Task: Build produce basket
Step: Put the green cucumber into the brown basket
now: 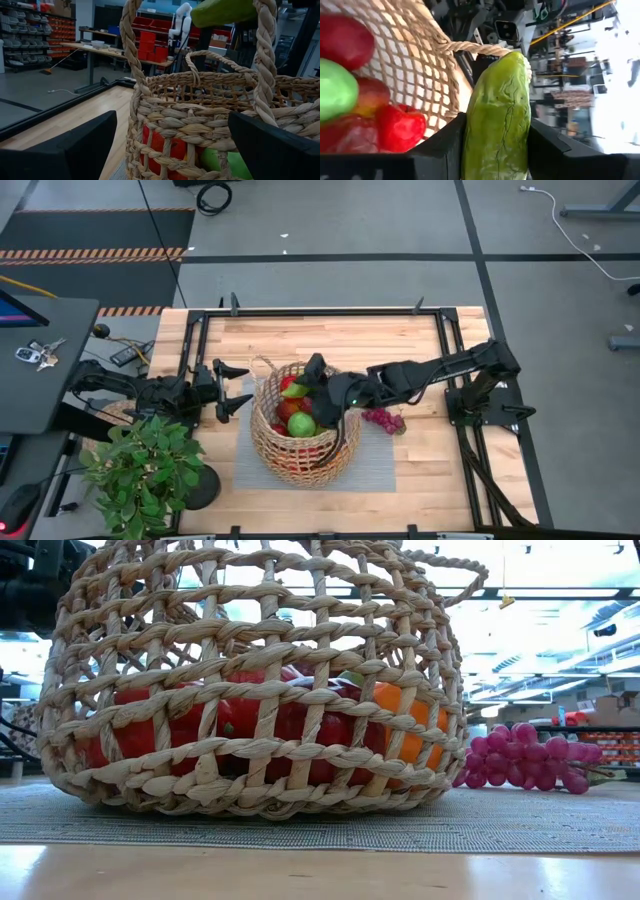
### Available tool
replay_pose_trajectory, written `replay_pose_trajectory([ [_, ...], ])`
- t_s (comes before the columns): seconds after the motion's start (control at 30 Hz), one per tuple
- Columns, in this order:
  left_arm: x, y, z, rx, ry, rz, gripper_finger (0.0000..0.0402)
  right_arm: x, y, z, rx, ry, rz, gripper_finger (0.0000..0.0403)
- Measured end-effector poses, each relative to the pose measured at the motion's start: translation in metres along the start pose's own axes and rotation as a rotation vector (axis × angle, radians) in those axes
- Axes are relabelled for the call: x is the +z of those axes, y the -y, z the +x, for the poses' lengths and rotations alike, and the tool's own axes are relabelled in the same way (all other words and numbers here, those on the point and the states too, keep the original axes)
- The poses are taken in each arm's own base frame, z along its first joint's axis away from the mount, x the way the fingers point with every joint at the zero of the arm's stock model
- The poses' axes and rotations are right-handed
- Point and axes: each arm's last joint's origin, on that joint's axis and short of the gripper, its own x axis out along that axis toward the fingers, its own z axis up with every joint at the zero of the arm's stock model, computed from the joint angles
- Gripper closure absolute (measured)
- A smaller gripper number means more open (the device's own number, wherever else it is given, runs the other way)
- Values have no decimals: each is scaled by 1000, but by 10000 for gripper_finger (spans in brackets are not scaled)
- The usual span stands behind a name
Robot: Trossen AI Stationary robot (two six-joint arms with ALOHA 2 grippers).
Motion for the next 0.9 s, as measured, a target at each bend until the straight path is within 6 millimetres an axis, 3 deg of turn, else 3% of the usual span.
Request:
replay_pose_trajectory([
  [0.2,0,0,0,0,0,0,12,4,-9,12,-14,-31,-72,229],
  [0.43,0,0,0,0,0,0,12,-3,-13,31,62,23,70,229],
  [0.7,0,0,0,1,0,0,12,-14,-42,79,245,46,273,229],
  [0.9,0,0,0,-1,0,0,12,-17,-65,100,274,-35,259,229],
])
